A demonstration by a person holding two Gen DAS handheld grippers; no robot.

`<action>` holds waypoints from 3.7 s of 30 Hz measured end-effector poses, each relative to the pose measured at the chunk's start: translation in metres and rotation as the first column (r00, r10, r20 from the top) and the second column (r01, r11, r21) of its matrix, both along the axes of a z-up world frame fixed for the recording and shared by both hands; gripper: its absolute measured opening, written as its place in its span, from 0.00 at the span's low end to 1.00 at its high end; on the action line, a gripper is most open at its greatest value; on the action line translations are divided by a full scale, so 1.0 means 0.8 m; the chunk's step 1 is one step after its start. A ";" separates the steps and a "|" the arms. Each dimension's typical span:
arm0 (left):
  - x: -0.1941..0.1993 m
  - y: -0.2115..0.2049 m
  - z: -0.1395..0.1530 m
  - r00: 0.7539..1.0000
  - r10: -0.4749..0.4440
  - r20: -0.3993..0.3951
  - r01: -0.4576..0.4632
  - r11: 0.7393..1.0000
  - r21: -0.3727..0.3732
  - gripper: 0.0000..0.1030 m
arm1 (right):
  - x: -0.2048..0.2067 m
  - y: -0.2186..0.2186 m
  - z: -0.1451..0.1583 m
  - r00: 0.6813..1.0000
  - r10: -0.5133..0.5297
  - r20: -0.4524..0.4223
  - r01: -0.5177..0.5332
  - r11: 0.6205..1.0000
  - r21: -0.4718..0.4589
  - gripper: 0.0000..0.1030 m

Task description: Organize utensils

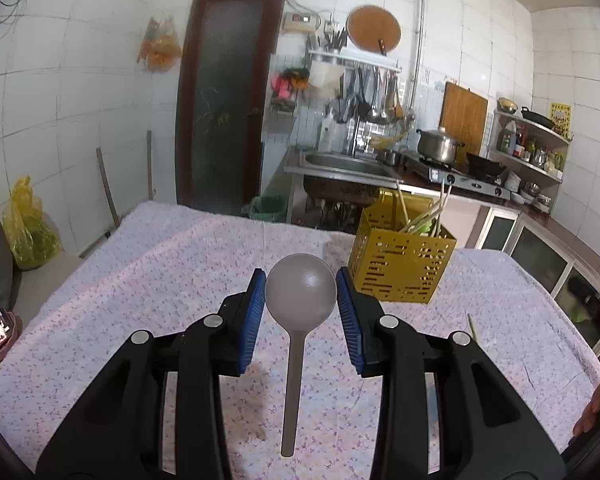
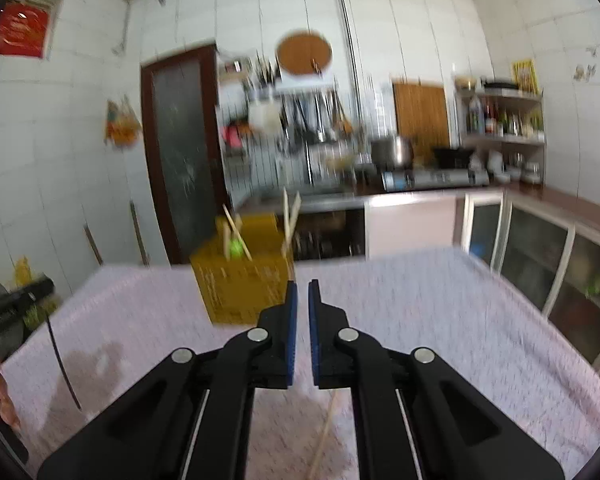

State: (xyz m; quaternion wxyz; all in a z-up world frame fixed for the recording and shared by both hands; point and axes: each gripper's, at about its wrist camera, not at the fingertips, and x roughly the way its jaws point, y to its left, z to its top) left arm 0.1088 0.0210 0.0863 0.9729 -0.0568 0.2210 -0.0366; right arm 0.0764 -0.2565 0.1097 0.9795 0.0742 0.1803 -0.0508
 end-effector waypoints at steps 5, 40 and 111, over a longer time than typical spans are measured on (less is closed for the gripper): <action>0.024 -0.007 -0.011 0.999 -0.012 -0.032 0.013 1.000 0.012 0.34 | 0.045 -0.022 -0.053 0.984 -0.046 -0.174 0.053 0.998 0.034 0.10; 0.234 -0.063 -0.058 0.979 -0.099 -0.177 0.109 0.993 0.052 0.34 | 0.209 -0.051 -0.130 0.903 -0.087 -0.421 0.124 0.990 0.062 0.06; 0.178 -0.033 0.014 0.994 -0.060 -0.091 0.062 0.998 0.019 0.95 | 0.171 -0.037 0.013 0.986 -0.129 -0.108 0.130 0.992 0.002 0.75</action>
